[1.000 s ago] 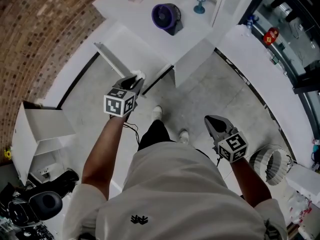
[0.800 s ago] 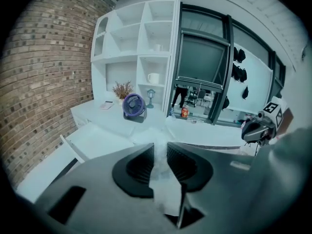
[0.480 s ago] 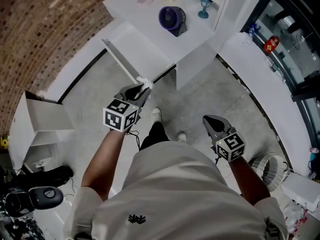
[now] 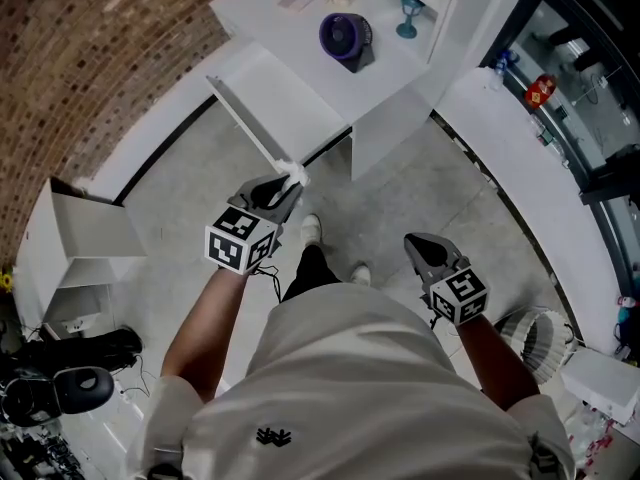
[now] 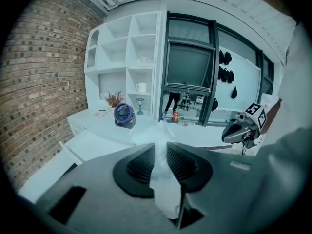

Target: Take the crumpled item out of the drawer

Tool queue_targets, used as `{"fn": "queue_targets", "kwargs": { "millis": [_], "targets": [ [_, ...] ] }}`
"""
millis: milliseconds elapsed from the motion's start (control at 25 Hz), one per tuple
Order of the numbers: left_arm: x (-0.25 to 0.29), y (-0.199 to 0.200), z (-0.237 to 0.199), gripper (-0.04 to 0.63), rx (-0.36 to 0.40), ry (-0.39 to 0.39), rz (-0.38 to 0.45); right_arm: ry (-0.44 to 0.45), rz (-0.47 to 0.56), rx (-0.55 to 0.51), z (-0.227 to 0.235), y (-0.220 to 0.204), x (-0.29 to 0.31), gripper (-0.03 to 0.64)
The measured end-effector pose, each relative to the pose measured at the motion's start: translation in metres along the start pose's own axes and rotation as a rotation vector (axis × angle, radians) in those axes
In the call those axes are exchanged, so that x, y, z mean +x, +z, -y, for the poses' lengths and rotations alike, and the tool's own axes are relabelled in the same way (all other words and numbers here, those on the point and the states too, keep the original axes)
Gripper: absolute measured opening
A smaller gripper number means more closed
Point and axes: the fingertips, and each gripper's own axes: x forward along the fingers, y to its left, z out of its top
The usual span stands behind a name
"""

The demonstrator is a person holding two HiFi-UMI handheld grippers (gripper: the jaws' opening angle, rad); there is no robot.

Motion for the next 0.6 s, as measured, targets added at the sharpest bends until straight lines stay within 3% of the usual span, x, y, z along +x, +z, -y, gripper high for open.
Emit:
{"fn": "queue_targets", "kwargs": {
  "millis": [600],
  "targets": [
    [-0.002, -0.001, 0.013, 0.080, 0.024, -0.010, -0.006, 0.009, 0.014, -0.011, -0.001, -0.001, -0.003, 0.012]
  ]
}}
